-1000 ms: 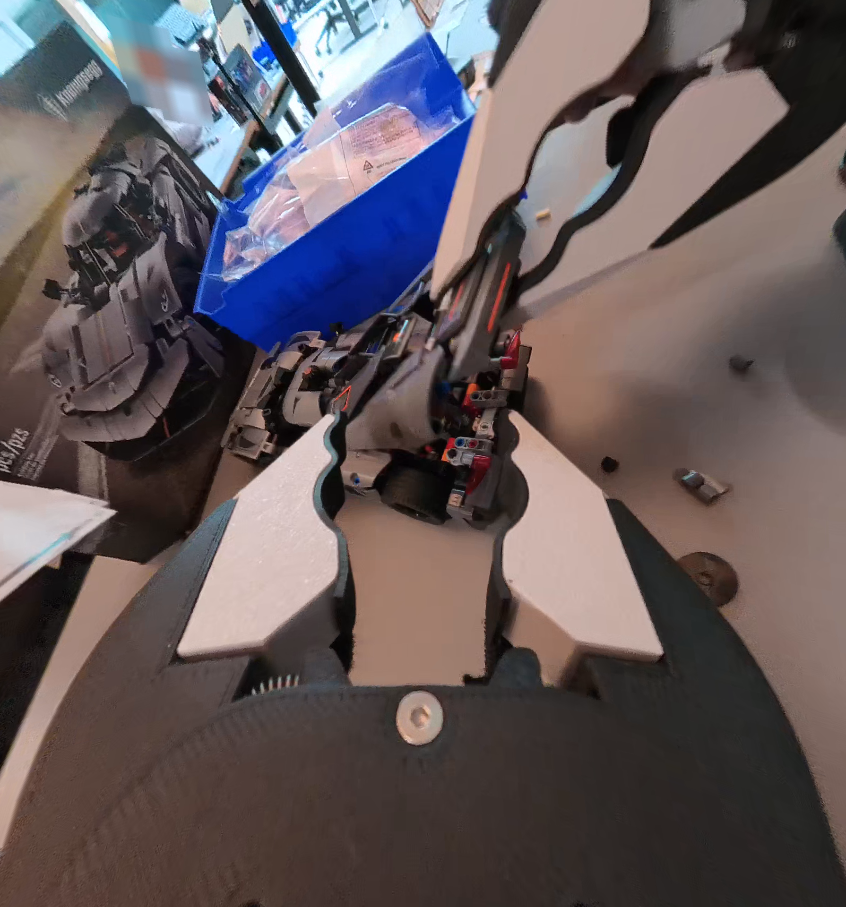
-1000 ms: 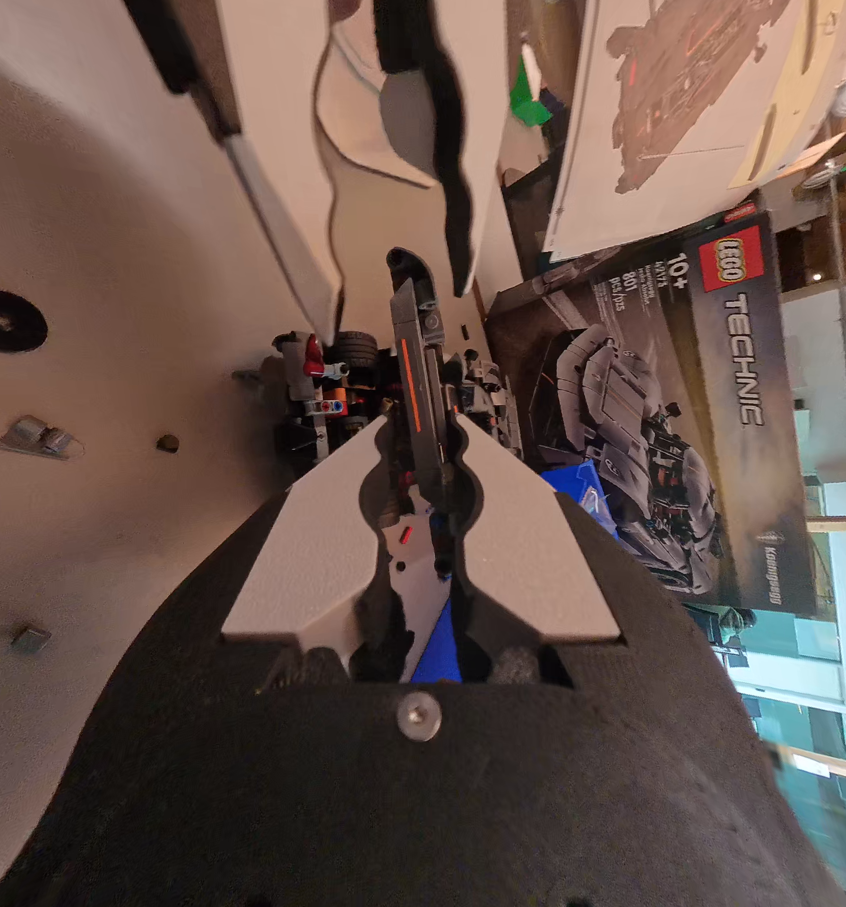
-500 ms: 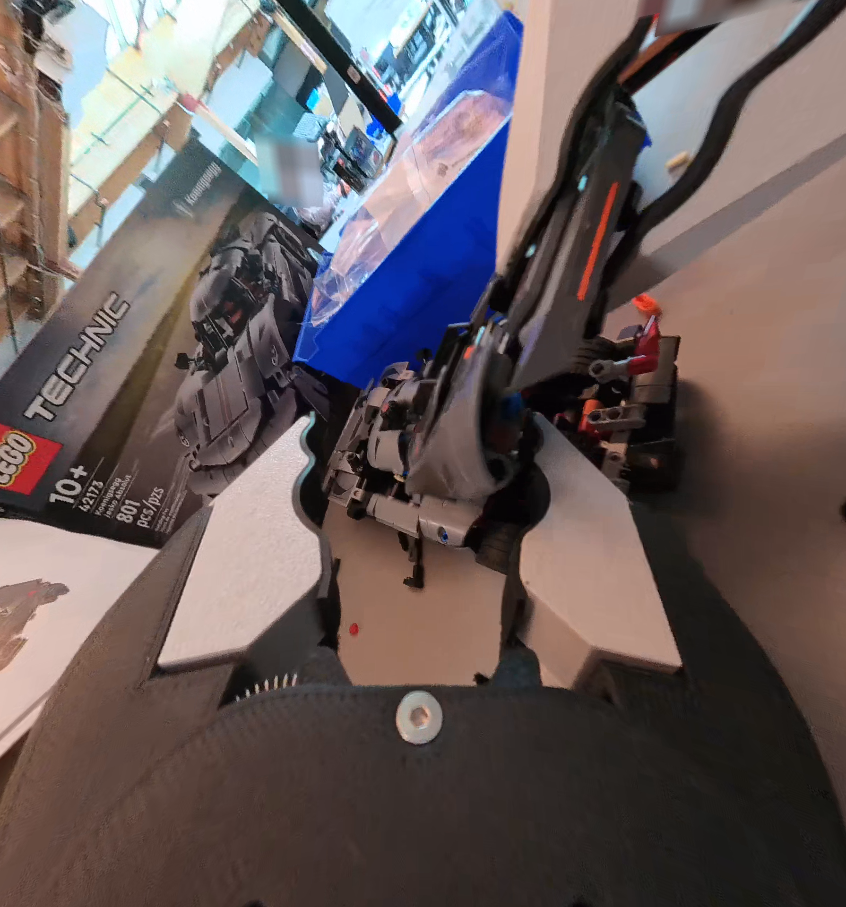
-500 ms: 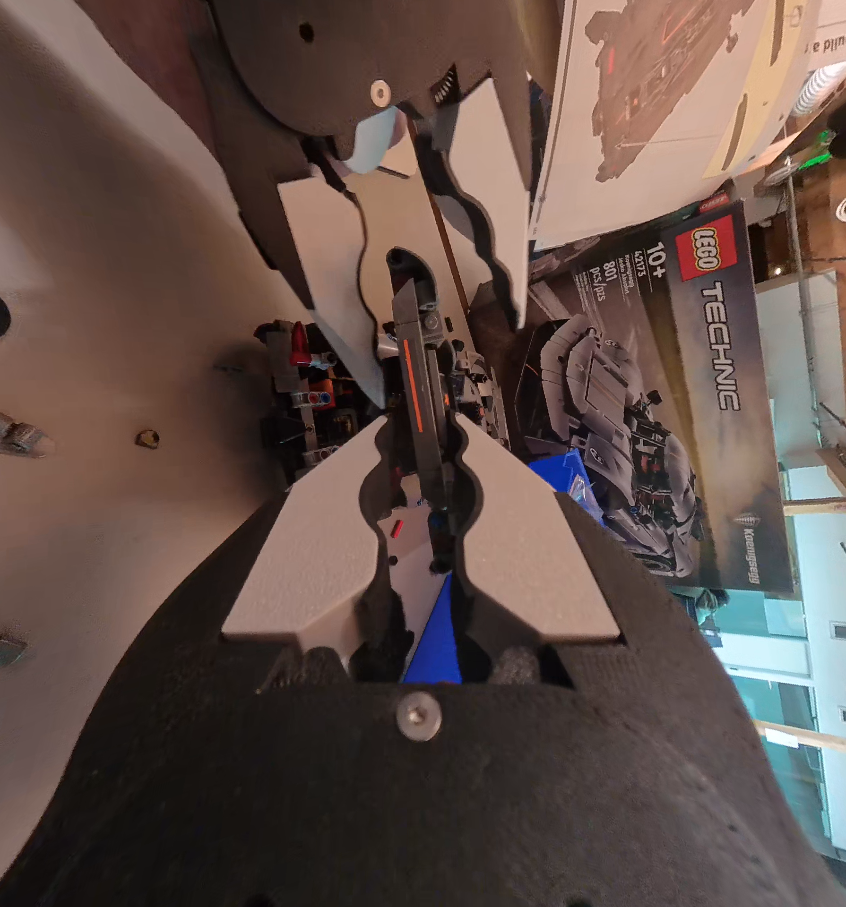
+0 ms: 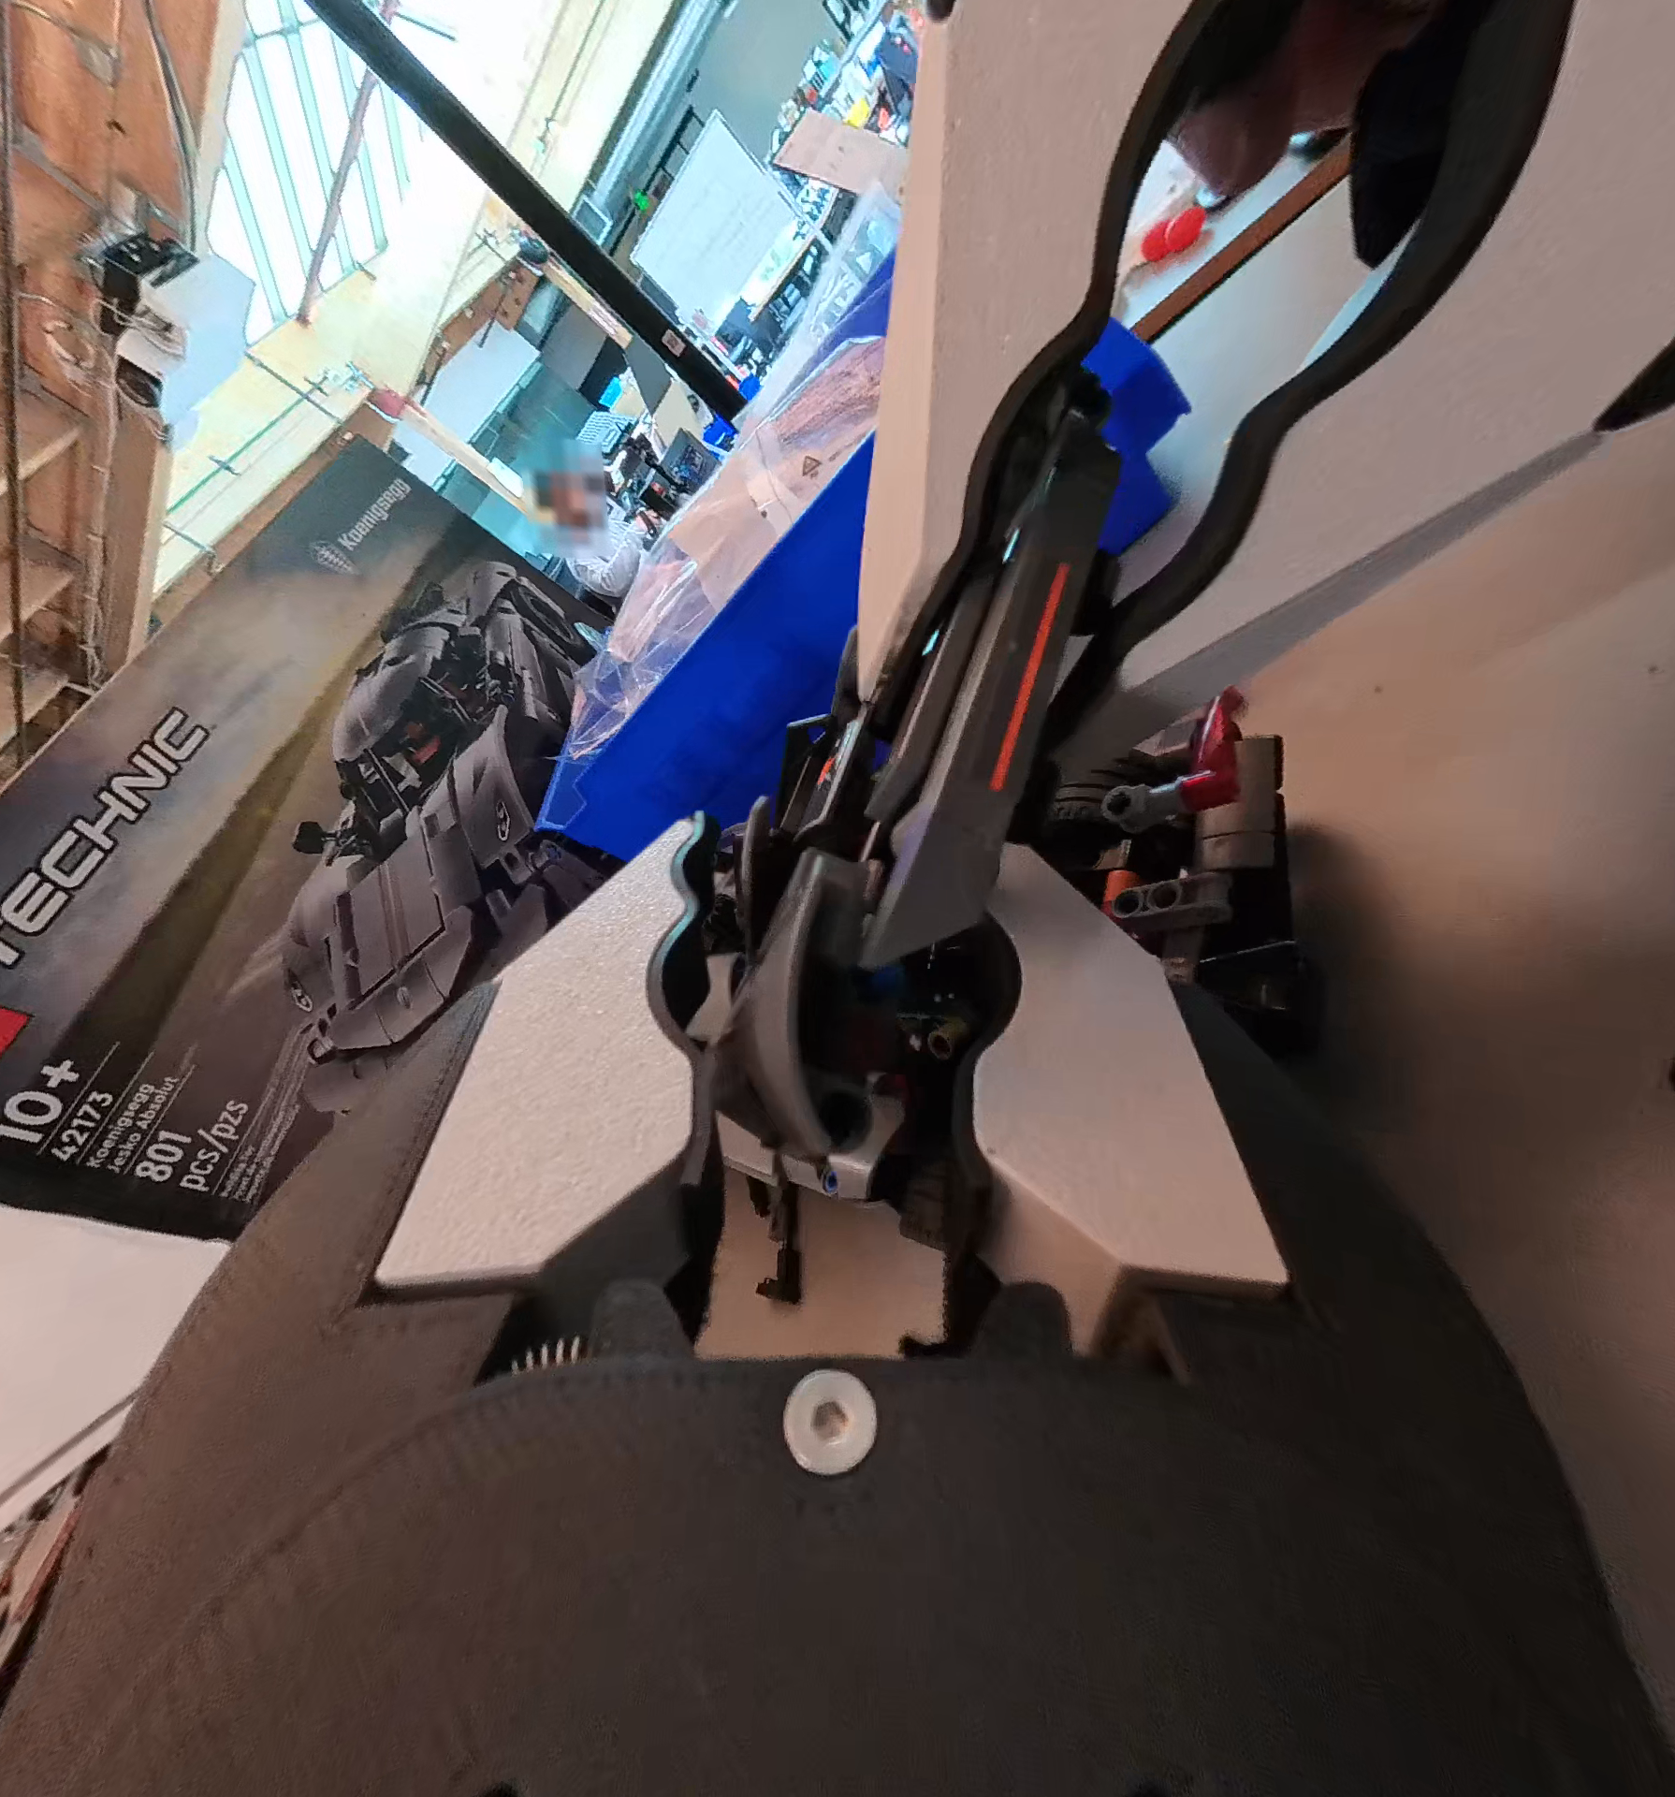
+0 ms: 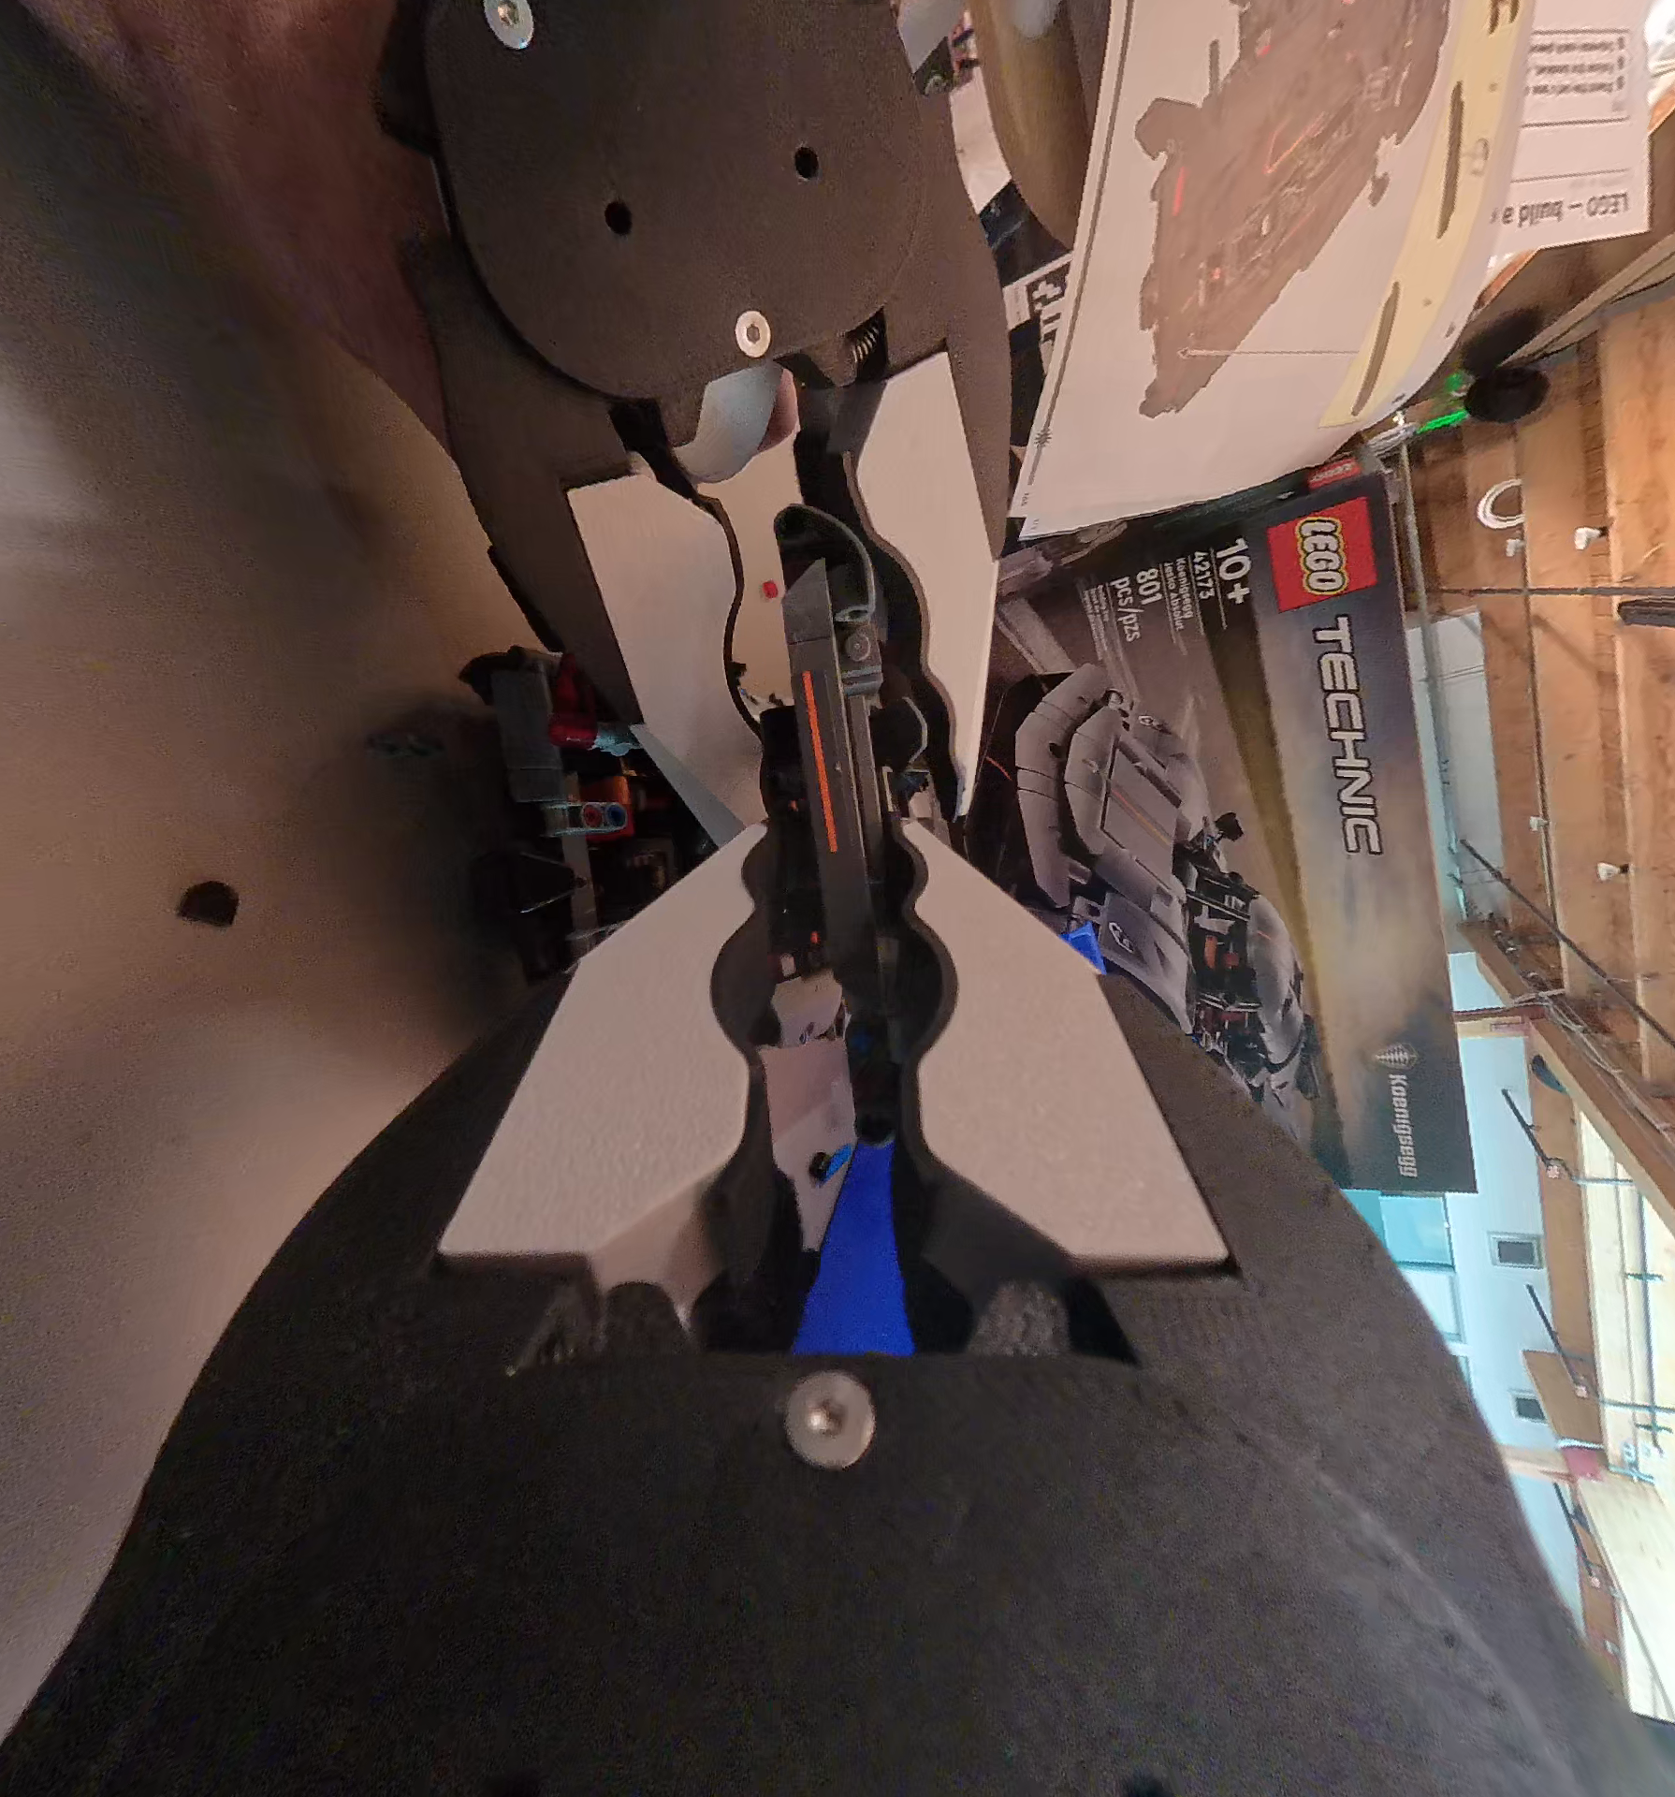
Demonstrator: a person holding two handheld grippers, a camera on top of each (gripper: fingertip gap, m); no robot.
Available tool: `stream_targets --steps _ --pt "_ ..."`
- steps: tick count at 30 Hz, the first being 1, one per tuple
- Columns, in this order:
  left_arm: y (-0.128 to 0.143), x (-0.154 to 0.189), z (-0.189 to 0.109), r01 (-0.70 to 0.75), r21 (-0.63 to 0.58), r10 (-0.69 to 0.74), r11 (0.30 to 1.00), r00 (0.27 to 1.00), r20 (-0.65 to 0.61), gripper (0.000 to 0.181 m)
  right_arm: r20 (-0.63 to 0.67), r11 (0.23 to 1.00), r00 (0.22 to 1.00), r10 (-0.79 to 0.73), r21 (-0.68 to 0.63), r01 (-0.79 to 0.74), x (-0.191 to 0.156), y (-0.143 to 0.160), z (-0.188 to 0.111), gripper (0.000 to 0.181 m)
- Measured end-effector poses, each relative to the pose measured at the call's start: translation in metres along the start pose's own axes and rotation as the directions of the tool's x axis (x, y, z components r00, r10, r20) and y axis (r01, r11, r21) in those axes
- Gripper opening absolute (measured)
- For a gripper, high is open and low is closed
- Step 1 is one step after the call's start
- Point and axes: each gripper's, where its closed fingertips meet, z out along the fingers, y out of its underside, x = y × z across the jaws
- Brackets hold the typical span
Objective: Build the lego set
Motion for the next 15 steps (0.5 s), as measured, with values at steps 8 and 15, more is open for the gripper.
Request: stream_targets --steps 8,15 --pt "0.0075 -0.0027 0.0032 -0.008 -0.020 0.008 1.000 1.000 0.006 0.033 -0.007 0.999 1.000 0.006 0.032 -0.005 -0.0016 0.0008 0.0038 0.017" --pt "0.0055 0.0037 0.0042 -0.066 -0.001 0.066 0.998 0.997 -0.027 0.044 -0.007 0.999 1.000 0.017 0.044 -0.016 -0.0060 0.0042 0.0073 0.017"
